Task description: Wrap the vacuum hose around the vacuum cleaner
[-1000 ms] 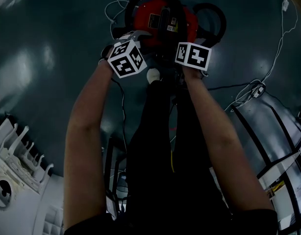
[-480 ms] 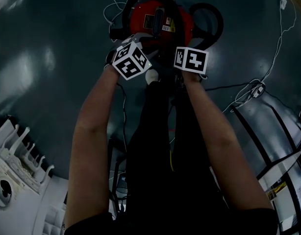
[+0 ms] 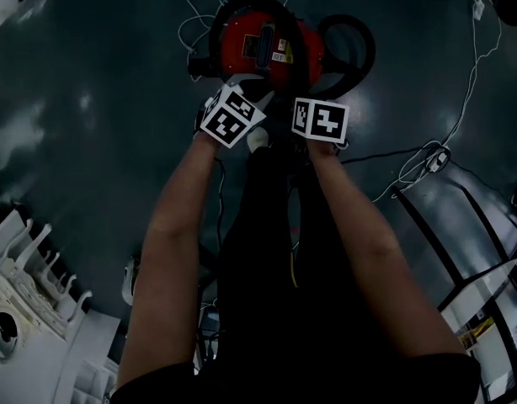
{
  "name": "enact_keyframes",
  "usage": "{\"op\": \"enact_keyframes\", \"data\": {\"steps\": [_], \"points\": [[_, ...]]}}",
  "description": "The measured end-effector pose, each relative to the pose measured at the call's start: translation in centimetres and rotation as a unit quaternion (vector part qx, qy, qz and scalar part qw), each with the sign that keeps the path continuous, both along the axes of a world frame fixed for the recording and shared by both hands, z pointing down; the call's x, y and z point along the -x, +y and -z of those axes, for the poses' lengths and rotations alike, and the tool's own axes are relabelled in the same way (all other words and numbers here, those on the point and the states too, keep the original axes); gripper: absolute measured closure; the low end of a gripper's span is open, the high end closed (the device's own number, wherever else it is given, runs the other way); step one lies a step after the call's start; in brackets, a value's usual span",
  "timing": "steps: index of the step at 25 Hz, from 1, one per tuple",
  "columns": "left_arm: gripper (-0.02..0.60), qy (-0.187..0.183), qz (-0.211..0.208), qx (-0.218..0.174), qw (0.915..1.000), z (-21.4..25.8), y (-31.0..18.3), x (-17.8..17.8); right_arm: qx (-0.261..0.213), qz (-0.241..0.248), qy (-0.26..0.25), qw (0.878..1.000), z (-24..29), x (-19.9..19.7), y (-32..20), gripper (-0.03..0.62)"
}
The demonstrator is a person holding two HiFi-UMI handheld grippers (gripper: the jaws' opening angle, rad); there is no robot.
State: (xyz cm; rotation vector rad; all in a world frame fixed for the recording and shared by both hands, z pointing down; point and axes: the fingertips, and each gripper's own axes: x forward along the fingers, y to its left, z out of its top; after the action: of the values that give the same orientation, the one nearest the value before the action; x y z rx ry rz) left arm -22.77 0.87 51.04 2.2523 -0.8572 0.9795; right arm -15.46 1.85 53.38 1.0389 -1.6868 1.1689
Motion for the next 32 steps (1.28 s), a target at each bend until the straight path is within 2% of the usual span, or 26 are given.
{"op": "enact_keyframes", "data": {"steps": [2,4,7,13,17,22,26,32], "points": [[0.539,0.017,0.036,0.006,0.9992,0.9,0.0,-0.1,-0.01,-0.003,0.004,1.0,1.2,-0.2,-0.1,0.48],[0.571,0.039,0.069,0.007,0.9969,2.4,0.0,-0.3,-0.035,-0.004,0.008,0.999,2.9,-0.3,-0.5,0.596],[0.571,0.057,0.099,0.004,0.9935,5.0,0.3,-0.6,-0.08,0.016,-0.005,0.997,6.1,0.1,-1.0,0.597],[0.572,0.029,0.135,-0.013,0.9904,8.2,1.4,0.0,-0.144,0.035,-0.048,0.988,11.1,1.6,-1.3,0.599],[0.572,0.043,0.162,-0.015,0.9858,10.8,2.5,0.2,-0.166,0.05,-0.061,0.983,13.7,2.1,-0.7,0.599],[0.572,0.027,0.176,-0.053,0.9825,14.7,3.0,0.1,-0.195,0.052,-0.08,0.976,17.6,2.1,-0.2,0.599],[0.572,0.022,0.207,-0.07,0.9755,17.3,2.8,0.3,-0.214,0.063,-0.081,0.971,20.3,2.1,-0.1,0.599],[0.572,0.014,0.222,-0.095,0.9704,20.9,2.9,0.6,-0.251,0.093,-0.091,0.959,24.0,2.9,0.0,0.6]]}}
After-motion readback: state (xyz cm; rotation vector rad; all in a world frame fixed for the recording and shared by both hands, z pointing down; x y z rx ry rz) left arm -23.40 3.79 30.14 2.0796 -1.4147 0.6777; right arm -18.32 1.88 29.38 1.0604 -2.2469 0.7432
